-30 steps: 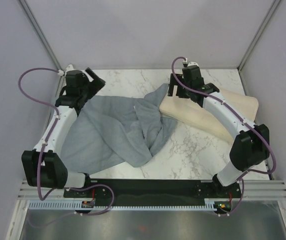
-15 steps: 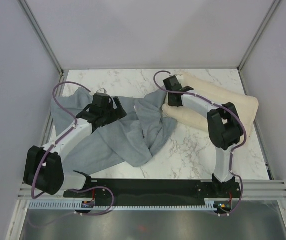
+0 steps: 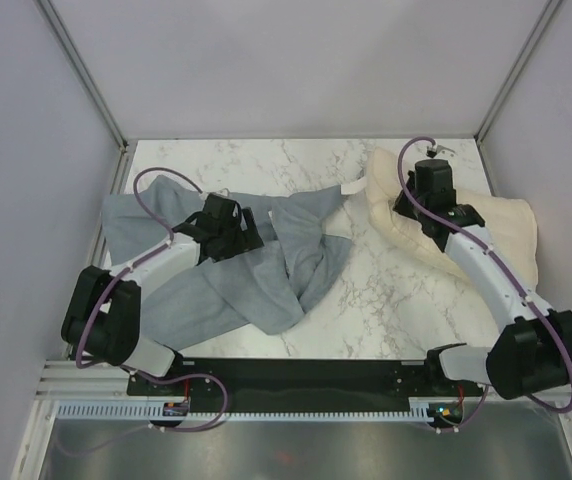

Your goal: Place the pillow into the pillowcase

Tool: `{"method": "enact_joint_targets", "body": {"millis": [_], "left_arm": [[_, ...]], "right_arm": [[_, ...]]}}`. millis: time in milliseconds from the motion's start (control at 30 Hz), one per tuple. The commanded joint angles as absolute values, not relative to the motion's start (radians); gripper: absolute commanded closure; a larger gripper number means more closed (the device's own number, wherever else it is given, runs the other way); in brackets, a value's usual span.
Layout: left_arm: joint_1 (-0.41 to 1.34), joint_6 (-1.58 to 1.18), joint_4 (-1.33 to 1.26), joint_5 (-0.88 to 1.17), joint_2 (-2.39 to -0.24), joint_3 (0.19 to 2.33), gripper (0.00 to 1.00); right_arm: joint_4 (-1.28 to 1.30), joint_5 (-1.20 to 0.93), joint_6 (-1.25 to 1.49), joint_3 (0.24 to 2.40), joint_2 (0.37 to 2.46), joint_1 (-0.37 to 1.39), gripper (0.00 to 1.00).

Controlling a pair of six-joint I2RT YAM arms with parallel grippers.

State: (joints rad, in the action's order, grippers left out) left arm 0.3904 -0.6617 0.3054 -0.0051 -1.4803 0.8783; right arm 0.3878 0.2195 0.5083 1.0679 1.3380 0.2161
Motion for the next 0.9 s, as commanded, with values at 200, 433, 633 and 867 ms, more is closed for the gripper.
{"method": "enact_joint_targets", "body": {"millis": [200, 433, 633, 867], "left_arm": [[0.653, -0.514, 0.403, -0.236, -1.410, 1.087, 0.05], [0.865, -0.361, 0.433, -0.345, -1.581, 1.325, 0.04], [0.922, -0.333, 0.472, -0.354, -1.848, 1.523, 0.05], [0.983, -0.304, 0.499, -0.360, -2.043, 1.684, 0.05]], "right_arm": [[0.405, 0.249, 0.523, 1.063, 1.250, 0.178, 1.00], [0.466, 0.245, 0.545, 1.193, 1.204, 0.115, 1.00], [0.526, 0.232, 0.571, 1.243, 1.131, 0.051, 1.00], [0.580, 0.213, 0.543, 1.318, 1.123, 0.006, 1.00]]}}
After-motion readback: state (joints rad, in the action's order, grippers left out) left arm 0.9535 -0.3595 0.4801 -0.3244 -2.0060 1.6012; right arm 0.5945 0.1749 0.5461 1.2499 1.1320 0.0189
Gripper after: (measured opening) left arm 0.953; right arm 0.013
